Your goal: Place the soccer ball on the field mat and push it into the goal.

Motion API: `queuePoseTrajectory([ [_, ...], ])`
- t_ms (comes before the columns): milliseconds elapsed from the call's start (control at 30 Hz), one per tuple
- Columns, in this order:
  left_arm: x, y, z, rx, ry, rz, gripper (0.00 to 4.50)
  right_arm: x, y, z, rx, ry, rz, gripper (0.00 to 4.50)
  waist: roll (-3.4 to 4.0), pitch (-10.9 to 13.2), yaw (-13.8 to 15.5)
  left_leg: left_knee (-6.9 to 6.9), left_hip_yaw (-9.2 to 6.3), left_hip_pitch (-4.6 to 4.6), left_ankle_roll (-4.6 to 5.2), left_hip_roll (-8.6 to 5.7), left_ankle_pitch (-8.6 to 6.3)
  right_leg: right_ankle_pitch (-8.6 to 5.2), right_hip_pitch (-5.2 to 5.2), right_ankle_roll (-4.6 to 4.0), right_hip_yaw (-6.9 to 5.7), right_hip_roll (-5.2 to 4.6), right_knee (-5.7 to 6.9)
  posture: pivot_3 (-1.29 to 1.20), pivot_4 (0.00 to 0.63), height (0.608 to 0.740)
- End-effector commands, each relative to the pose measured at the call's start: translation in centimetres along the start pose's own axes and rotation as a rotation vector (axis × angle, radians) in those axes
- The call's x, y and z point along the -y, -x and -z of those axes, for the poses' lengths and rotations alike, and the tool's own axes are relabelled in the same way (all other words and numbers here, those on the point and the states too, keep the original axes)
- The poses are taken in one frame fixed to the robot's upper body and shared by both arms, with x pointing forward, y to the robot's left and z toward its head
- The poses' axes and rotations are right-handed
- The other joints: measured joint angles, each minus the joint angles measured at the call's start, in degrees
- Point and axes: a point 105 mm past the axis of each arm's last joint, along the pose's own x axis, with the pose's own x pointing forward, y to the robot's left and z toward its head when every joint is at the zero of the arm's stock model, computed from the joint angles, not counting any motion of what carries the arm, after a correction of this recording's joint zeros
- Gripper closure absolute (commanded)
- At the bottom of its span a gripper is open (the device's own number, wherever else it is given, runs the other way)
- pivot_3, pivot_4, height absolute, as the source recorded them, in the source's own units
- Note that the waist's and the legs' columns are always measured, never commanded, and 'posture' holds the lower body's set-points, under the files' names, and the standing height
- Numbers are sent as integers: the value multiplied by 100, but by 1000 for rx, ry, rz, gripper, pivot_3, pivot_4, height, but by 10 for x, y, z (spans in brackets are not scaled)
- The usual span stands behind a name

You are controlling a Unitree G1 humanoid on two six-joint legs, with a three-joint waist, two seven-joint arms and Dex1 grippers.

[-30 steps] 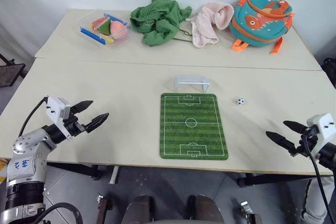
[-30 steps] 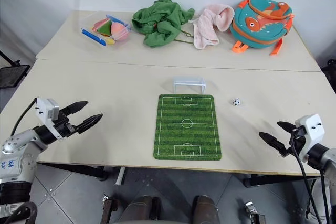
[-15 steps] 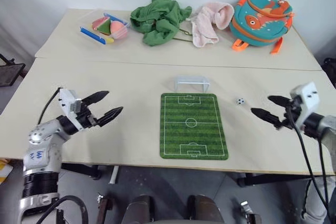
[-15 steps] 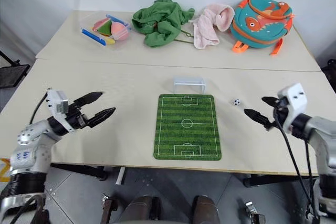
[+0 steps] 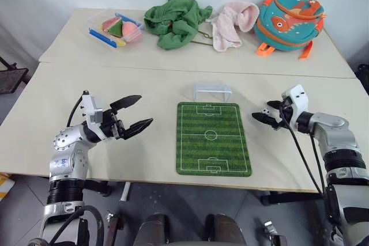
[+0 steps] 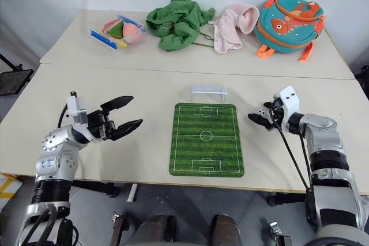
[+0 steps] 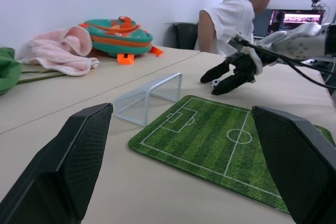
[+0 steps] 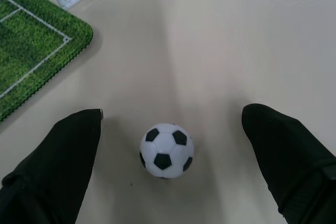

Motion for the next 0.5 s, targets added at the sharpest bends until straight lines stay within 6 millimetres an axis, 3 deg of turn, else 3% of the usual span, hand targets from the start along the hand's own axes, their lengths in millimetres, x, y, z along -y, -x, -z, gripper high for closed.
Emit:
queuePoseTrajectory([
  [33, 2, 1, -8, 28, -34, 10, 0, -2, 2, 2, 6, 27, -17, 982, 0, 0, -18, 0, -1, 0, 0, 1, 0, 0, 0, 0, 0, 0, 0, 0, 150, 740],
  [300, -1, 7, -7, 23, -32, 17, 0, -2, 8, -8, 59, 84, -10, 3656, 0, 0, -77, 2, -6, 0, 0, 1, 0, 0, 2, 0, 0, 0, 1, 0, 150, 740],
  [400, 2, 8, -5, 33, -26, 41, 0, -11, 10, -30, 119, 136, -31, 3655, 1, 0, -90, 2, -11, 0, 0, 2, 0, 0, 0, 0, 0, 0, 2, 0, 150, 740],
  [500, 5, 10, -3, 30, -15, 66, 0, -41, 13, -62, 196, 222, -123, 3655, 3, 1, -100, 2, -17, 0, 0, 4, 0, 0, -3, 0, 1, -1, 3, 0, 150, 740],
])
